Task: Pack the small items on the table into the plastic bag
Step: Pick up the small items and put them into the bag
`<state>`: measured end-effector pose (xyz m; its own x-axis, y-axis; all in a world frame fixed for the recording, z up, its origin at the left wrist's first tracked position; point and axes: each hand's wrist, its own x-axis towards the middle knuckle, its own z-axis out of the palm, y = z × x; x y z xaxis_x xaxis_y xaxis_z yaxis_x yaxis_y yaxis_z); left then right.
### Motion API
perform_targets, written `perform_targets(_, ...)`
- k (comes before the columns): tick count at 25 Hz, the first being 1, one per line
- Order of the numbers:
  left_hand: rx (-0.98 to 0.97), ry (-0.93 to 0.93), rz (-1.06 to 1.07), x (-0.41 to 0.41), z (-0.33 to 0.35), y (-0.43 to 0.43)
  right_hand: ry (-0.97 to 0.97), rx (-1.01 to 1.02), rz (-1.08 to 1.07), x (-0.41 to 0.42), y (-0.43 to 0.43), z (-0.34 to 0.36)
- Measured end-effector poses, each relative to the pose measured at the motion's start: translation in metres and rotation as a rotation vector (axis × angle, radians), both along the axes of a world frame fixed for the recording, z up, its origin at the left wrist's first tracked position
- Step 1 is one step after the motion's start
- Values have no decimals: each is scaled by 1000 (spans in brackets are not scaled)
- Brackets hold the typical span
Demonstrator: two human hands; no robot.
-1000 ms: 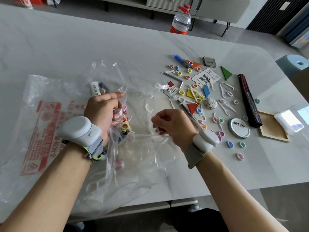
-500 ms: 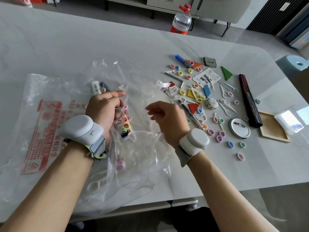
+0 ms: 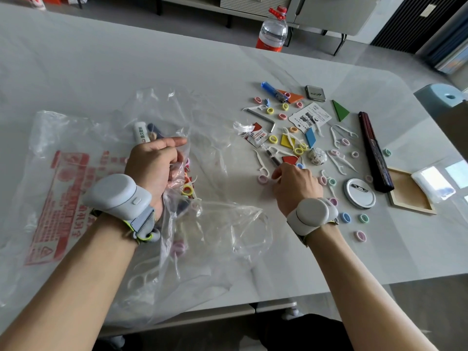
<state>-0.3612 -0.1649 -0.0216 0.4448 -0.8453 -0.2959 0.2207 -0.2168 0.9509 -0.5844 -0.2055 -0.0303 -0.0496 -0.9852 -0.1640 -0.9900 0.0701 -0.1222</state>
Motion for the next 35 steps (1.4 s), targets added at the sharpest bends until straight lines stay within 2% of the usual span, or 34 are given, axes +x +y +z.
perform_targets(4, -6, -2, 4, 1, 0, 1, -217, -112, 15, 8, -2, -3)
perform_targets(11, -7, 1, -4, 4, 2, 3, -163, -57, 146, 15, -4, -12)
perform_targets(15, -3, 1, -8, 5, 3, 3, -262, -238, 86, 16, -9, -9)
perform_targets(17, 2, 11, -11, 4, 1, 3, -241, -298, 81, 17, -14, -12)
perform_targets(24, 8, 34, -16, 5, 3, 3, -189, -226, 196, 26, -13, -23)
perform_targets(35, 7, 51, -15, 4, 3, 3, -73, 80, 153, 31, -12, -8)
